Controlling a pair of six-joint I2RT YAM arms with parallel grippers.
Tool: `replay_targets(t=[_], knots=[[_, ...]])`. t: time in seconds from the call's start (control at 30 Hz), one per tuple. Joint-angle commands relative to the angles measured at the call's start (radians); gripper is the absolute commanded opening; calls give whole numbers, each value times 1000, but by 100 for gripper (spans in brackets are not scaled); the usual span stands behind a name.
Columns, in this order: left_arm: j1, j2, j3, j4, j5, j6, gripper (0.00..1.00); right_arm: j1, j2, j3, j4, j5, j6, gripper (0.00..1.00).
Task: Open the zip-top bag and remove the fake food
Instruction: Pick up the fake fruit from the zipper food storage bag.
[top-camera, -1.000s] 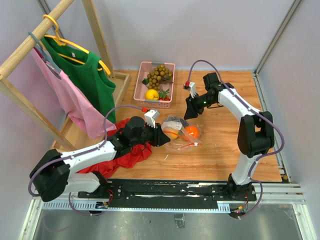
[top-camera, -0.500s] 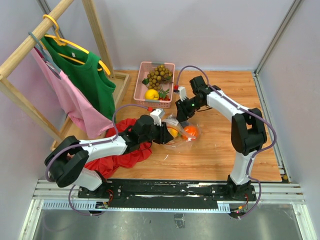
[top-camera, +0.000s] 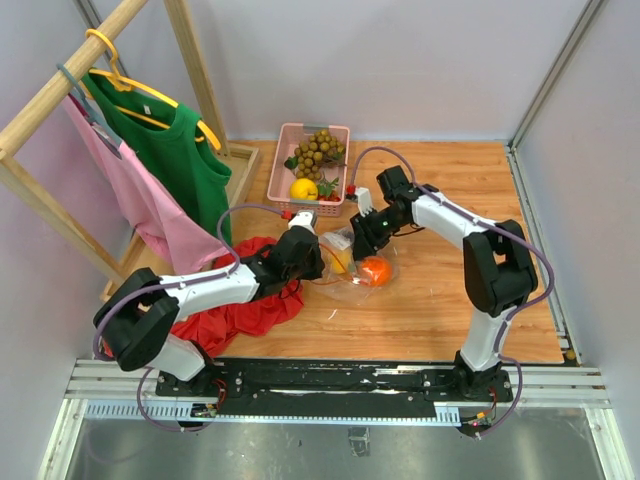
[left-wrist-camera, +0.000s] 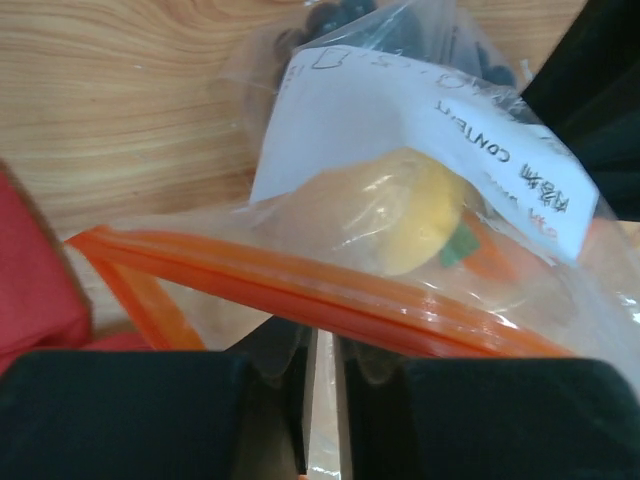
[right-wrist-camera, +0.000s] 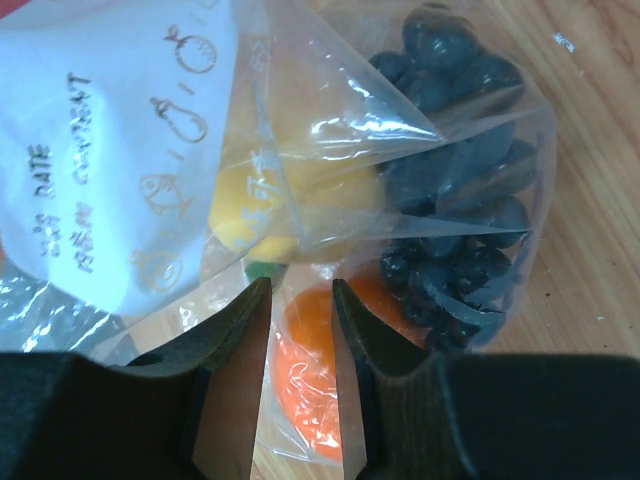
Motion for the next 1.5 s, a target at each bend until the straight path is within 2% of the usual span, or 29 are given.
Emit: replay_targets(t=[0.0,0.1,0.3,0.57,0.77,1.03,1.3,1.47], knots=[[-8,21,51,-95,-125,-33,11,16,-55,-25,33,12,5,32],[-8,20,67,-133,-160,-37,8,17,-70,-25,35,5,0,33],[-6,-19,56,-147,-180,-31,8,14,-137,-42,45,-51,-22,35],[2,-185,-41,-37,-16,19,22,2,-200,-91,83,-98,-35,38],[70,-258,-136,100,205,-131,23,-5,-173,-74,84,-51,-13,38],[86,-195,-154,199,359,-260,17,-21,-132,-40,81,4,27,38],[86,-95,-125,290,414,-377,17,-18,-109,-29,83,-18,47,37],[87,-21,-74,253,398,-417,19,-6,-124,-61,106,-22,53,37]])
